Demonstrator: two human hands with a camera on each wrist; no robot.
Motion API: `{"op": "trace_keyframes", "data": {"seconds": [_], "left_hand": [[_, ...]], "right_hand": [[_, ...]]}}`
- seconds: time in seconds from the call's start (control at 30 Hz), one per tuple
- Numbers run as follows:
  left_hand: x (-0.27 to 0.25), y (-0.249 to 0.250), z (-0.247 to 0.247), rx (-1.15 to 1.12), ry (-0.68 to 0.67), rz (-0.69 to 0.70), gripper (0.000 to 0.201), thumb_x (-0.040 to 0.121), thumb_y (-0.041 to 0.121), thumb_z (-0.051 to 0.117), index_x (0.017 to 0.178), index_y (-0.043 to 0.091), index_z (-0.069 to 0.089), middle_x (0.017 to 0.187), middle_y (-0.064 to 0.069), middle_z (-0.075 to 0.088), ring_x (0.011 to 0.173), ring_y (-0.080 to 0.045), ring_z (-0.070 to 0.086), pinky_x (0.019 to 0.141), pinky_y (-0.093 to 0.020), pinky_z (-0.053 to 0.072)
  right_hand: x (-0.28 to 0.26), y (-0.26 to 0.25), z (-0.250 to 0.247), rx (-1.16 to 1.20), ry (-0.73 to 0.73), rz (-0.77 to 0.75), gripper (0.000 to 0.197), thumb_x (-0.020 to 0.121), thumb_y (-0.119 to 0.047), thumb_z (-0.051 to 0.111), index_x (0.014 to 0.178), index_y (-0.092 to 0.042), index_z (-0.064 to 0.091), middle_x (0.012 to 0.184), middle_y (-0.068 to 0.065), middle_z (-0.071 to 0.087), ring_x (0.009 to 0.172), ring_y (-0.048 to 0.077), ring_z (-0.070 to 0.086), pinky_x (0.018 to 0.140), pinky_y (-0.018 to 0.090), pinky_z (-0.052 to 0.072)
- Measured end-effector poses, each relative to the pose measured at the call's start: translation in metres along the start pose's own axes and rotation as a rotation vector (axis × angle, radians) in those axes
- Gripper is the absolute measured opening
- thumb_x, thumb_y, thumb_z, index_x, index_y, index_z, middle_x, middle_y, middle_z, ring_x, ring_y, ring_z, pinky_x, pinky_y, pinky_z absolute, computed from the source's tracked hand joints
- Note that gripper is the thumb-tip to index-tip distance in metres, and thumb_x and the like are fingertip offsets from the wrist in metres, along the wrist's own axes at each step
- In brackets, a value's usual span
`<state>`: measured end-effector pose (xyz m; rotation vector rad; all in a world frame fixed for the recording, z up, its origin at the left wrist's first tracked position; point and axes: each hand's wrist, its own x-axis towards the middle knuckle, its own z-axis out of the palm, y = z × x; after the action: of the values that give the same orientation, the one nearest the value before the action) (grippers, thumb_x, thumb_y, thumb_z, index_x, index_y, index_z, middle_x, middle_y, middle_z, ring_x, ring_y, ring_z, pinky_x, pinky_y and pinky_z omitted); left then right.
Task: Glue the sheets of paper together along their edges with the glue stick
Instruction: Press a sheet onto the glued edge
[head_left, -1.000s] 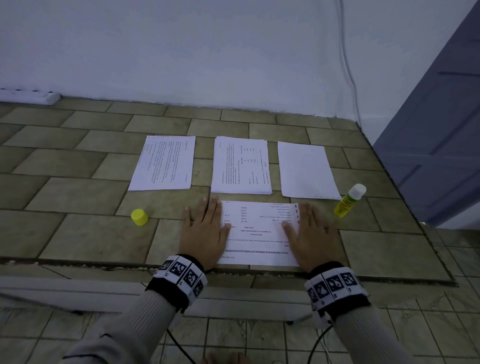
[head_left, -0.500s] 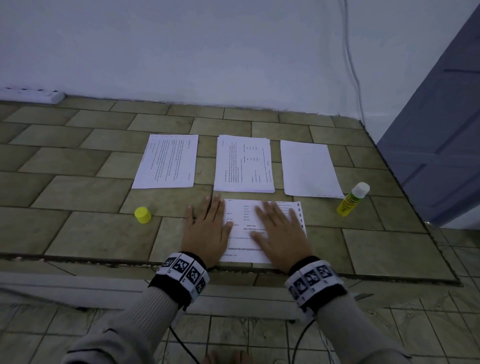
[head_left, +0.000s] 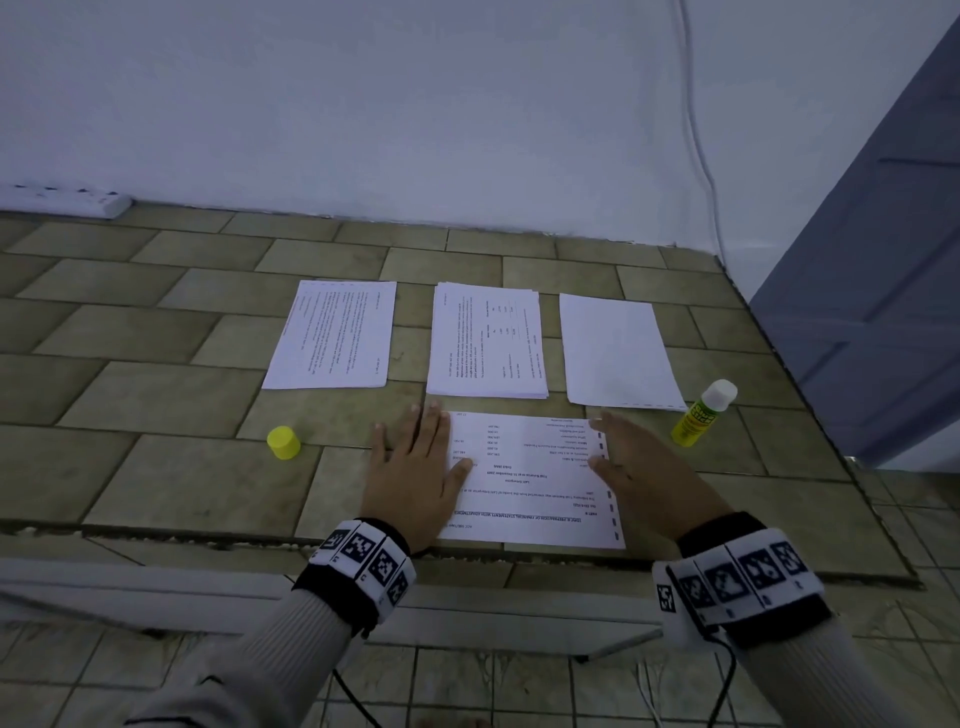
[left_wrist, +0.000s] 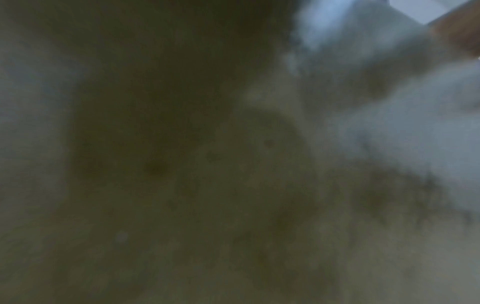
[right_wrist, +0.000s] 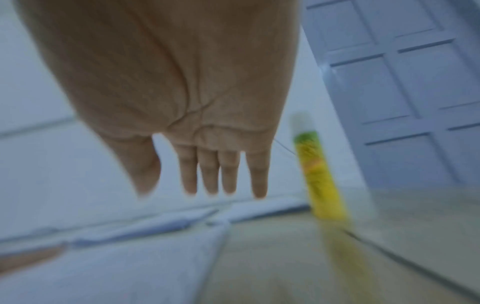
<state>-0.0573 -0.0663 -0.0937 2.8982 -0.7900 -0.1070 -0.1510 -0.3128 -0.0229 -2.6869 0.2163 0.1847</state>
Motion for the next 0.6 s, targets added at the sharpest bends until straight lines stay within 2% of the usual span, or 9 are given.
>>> {"op": "trace_keyframes", "data": {"seconds": [0.07, 0.13, 0.2, 0.27, 0.37, 0.43, 0.53, 0.6], "left_hand": [[0.001, 0.0, 0.0, 0.016, -0.022, 0.0, 0.098, 0.079, 0.066, -0.028, 0.156, 0.015, 0.004, 0.164, 0.0, -0.002, 0.15, -0.019, -0.005, 0.119, -0.053, -0.003], [0.001, 0.0, -0.001, 0.017, -0.041, 0.001, 0.098, 0.077, 0.069, -0.027, 0.156, 0.016, -0.001, 0.164, 0.001, -0.007, 0.15, -0.019, -0.009, 0.119, -0.054, -0.006], [0.0, 0.0, -0.002, 0.014, -0.058, 0.006, 0.102, 0.075, 0.074, -0.025, 0.155, 0.016, -0.004, 0.163, 0.001, -0.011, 0.15, -0.019, -0.012, 0.118, -0.054, -0.008], [0.0, 0.0, -0.004, 0.01, -0.072, 0.012, 0.108, 0.071, 0.08, -0.023, 0.155, 0.015, -0.004, 0.163, 0.0, -0.013, 0.149, -0.02, -0.013, 0.117, -0.055, -0.01], [-0.001, -0.001, -0.004, 0.027, -0.082, 0.019, 0.113, 0.07, 0.087, -0.012, 0.155, 0.013, -0.005, 0.163, -0.001, -0.015, 0.149, -0.02, -0.015, 0.117, -0.056, -0.011], [-0.001, -0.001, -0.004, 0.046, -0.087, 0.02, 0.113, 0.07, 0.088, -0.005, 0.155, 0.013, -0.006, 0.162, -0.002, -0.016, 0.149, -0.021, -0.015, 0.117, -0.056, -0.011], [-0.001, -0.002, -0.002, 0.05, -0.078, 0.026, 0.115, 0.068, 0.089, -0.009, 0.155, 0.013, -0.005, 0.163, -0.002, -0.014, 0.149, -0.022, -0.014, 0.117, -0.057, -0.01], [-0.002, -0.002, -0.002, 0.037, -0.067, 0.03, 0.119, 0.066, 0.09, -0.013, 0.156, 0.013, -0.003, 0.163, -0.001, -0.012, 0.15, -0.022, -0.012, 0.117, -0.057, -0.009]], "right_hand": [[0.007, -0.011, -0.008, -0.038, -0.055, -0.076, 0.046, 0.098, -0.025, 0.049, 0.141, -0.017, 0.038, 0.148, 0.0, 0.039, 0.134, 0.016, 0.037, 0.107, 0.025, 0.029], [0.017, -0.019, -0.008, -0.093, -0.127, -0.122, 0.046, 0.097, -0.022, 0.051, 0.141, -0.017, 0.037, 0.147, 0.001, 0.039, 0.133, 0.016, 0.037, 0.107, 0.025, 0.029], [0.029, -0.022, -0.004, -0.161, -0.18, -0.099, 0.048, 0.096, -0.023, 0.05, 0.141, -0.014, 0.034, 0.146, 0.005, 0.038, 0.132, 0.02, 0.037, 0.108, 0.033, 0.034], [0.038, -0.023, -0.002, -0.242, -0.207, -0.049, 0.047, 0.095, -0.027, 0.05, 0.137, -0.012, 0.035, 0.139, 0.009, 0.043, 0.127, 0.025, 0.041, 0.102, 0.038, 0.039], [0.048, -0.022, -0.004, -0.355, -0.203, -0.059, 0.04, 0.093, -0.031, 0.051, 0.125, -0.01, 0.04, 0.124, 0.01, 0.046, 0.113, 0.025, 0.046, 0.091, 0.036, 0.041], [0.053, -0.021, -0.006, -0.4, -0.207, -0.067, 0.037, 0.093, -0.031, 0.051, 0.122, -0.01, 0.042, 0.121, 0.01, 0.046, 0.11, 0.025, 0.045, 0.089, 0.036, 0.04], [0.06, -0.022, -0.008, -0.466, -0.235, -0.049, 0.034, 0.091, -0.03, 0.051, 0.117, -0.009, 0.044, 0.119, 0.011, 0.044, 0.11, 0.026, 0.044, 0.089, 0.037, 0.041], [0.064, -0.023, -0.008, -0.464, -0.234, -0.031, 0.025, 0.09, -0.027, 0.049, 0.106, -0.009, 0.043, 0.116, 0.011, 0.043, 0.108, 0.026, 0.043, 0.087, 0.038, 0.04]]}}
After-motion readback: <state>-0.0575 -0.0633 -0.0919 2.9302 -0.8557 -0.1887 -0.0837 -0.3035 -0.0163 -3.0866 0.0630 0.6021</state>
